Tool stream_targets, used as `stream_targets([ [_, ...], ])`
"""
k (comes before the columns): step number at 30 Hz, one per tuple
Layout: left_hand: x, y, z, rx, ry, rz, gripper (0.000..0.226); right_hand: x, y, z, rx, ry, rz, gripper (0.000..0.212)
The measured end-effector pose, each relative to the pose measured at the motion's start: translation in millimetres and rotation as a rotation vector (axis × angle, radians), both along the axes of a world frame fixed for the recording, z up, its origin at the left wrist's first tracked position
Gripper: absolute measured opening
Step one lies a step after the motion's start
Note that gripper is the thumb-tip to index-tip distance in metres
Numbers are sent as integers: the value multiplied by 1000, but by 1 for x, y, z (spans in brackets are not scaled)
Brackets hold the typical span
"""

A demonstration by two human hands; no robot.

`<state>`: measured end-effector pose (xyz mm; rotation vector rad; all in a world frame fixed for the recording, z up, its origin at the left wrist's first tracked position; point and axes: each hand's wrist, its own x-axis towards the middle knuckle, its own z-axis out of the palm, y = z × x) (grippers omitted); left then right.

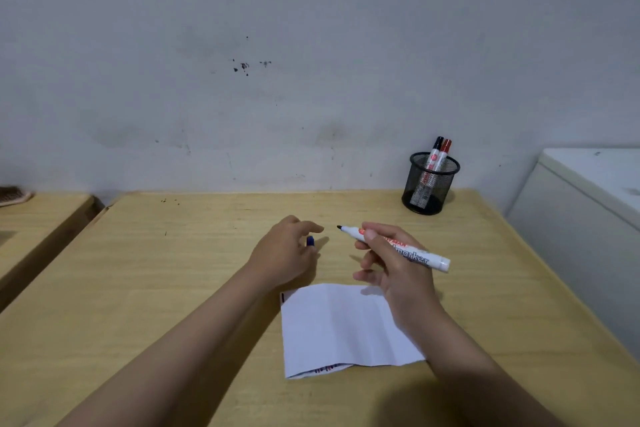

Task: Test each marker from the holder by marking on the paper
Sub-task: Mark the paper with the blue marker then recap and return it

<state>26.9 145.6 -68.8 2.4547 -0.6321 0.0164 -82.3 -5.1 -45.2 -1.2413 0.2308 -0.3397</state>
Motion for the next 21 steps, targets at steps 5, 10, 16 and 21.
stream_targets([
  [5,-1,-7,4,9,8,31,8,-15,-16,1,-17,0,8,8],
  [10,-40,-9,35,-676,442,1,10,-28,-27,8,-63,-49,17,11],
  [16,-83,-7,59,-971,683,-75,9,-44,-29,19,-111,-129,40,13],
  [21,-95,-6,65,-1008,697,-93,8,-60,-29,30,-168,-169,45,12],
])
